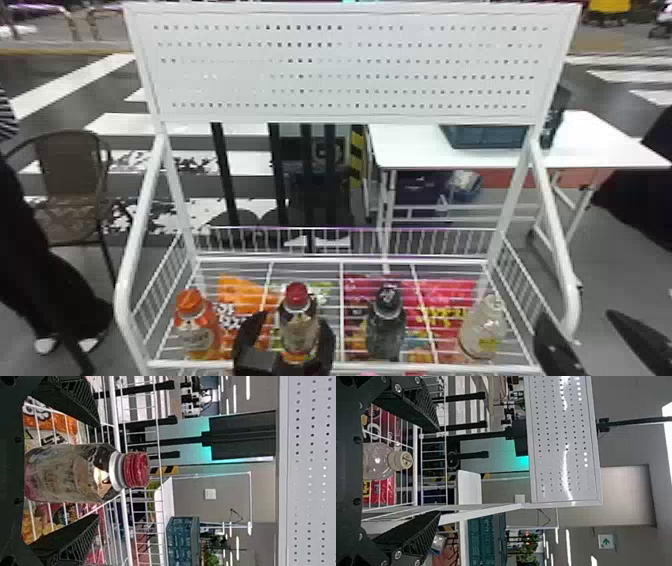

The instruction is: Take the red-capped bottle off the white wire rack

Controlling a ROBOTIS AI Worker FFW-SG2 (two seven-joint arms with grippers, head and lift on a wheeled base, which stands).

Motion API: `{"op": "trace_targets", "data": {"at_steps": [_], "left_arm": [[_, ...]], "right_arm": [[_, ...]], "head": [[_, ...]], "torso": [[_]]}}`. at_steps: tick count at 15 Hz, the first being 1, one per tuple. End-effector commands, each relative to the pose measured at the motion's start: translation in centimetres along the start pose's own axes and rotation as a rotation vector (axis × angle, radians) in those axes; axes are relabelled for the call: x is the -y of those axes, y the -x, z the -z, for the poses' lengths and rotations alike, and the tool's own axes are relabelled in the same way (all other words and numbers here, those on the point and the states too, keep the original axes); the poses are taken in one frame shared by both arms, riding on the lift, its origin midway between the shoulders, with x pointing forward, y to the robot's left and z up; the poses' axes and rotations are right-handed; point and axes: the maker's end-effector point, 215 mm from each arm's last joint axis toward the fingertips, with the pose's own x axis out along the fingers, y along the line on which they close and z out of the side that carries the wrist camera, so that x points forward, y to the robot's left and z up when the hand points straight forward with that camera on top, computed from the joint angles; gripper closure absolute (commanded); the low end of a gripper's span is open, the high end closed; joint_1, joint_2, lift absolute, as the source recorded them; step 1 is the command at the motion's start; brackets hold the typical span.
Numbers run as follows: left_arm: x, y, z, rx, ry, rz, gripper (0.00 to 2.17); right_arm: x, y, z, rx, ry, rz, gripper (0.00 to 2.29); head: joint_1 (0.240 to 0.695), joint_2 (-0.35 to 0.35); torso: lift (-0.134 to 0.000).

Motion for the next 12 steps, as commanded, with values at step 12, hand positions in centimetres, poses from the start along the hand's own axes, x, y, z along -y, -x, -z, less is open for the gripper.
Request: {"op": "trace_targets", "data": {"at_steps": [12], "left_arm": [[0.2, -2.2, 1.2, -0.027, -0.007, 0.016, 0.51]], "right_arm": [[-0.3, 0.5, -0.6, 0.015, -0.003, -0.001, 0.15]], "head": [[0.499, 0.000]], "torso": [[0.000]]}}
